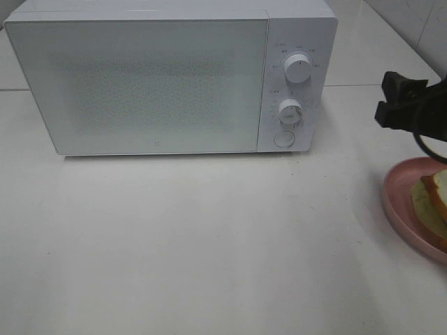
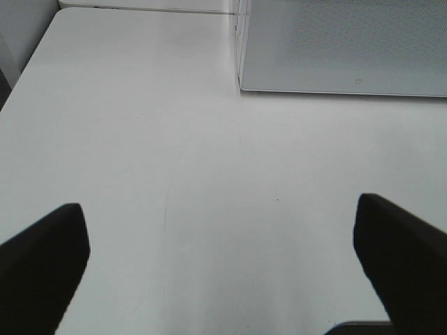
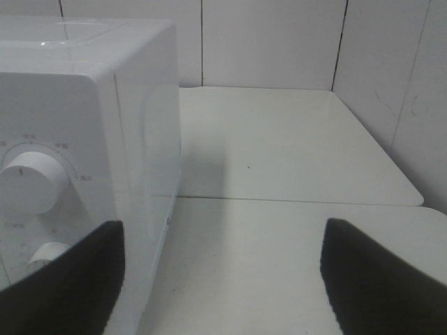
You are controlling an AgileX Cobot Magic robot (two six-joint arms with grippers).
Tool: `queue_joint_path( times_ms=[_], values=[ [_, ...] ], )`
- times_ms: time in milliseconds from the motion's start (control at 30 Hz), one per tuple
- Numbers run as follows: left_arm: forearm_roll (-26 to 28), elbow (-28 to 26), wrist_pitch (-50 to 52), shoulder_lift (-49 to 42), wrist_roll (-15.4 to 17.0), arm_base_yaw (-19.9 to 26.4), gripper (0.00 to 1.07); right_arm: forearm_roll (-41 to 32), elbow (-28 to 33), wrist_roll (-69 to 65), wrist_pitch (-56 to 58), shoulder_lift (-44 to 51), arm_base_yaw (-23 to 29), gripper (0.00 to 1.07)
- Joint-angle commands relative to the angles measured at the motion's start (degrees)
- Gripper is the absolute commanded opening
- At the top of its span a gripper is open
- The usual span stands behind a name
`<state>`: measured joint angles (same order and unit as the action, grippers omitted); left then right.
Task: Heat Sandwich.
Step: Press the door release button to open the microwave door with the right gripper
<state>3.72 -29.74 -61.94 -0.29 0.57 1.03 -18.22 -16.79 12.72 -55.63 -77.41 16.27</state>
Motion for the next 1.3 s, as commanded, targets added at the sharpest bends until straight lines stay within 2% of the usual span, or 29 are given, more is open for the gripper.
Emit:
queue_joint_path(
  times_ms=[33,133,167,267,333,733,1100,1300],
  values=[
    [0.0,0.11,0.69,-1.32,0.52,-0.11,0.98,-5.96,0.11,2.86,-5.79,-3.55,5.9,0.75],
    [0.0,0.11,0.69,-1.32,0.52,-0.11,0.98,-8.94,0.11,2.86,-7.96,-5.61,8.31,0.75],
    [0.0,0.11,0.69,-1.32,0.52,-0.11,0.98,-12.49,0.11,2.86,-10.14,-7.73,11.0,0.75],
    [0.0,0.11,0.69,-1.32,0.52,-0.11,0.98,-15.3,0.11,2.98,-12.43,-9.68,13.24,0.75],
    [0.0,0.11,0.69,-1.32,0.52,-0.11,0.98,-18.45,0.11,3.55,-15.87,-12.72,16.73,0.75],
    [0.0,0.11,0.69,-1.32,0.52,-0.11,0.98,-27.1,-0.17,3.55,-21.43,-20.17,27.56,0.75],
    [0.0,0.11,0.69,-1.32,0.52,-0.11,0.98,-27.22,-0.17,3.5,-21.14,-20.74,29.22,0.75],
    [0.0,0.11,0.69,-1.32,0.52,-0.11,0.98,-27.22,-0.17,-2.92,-21.03,-20.74,29.22,0.75]
  ],
)
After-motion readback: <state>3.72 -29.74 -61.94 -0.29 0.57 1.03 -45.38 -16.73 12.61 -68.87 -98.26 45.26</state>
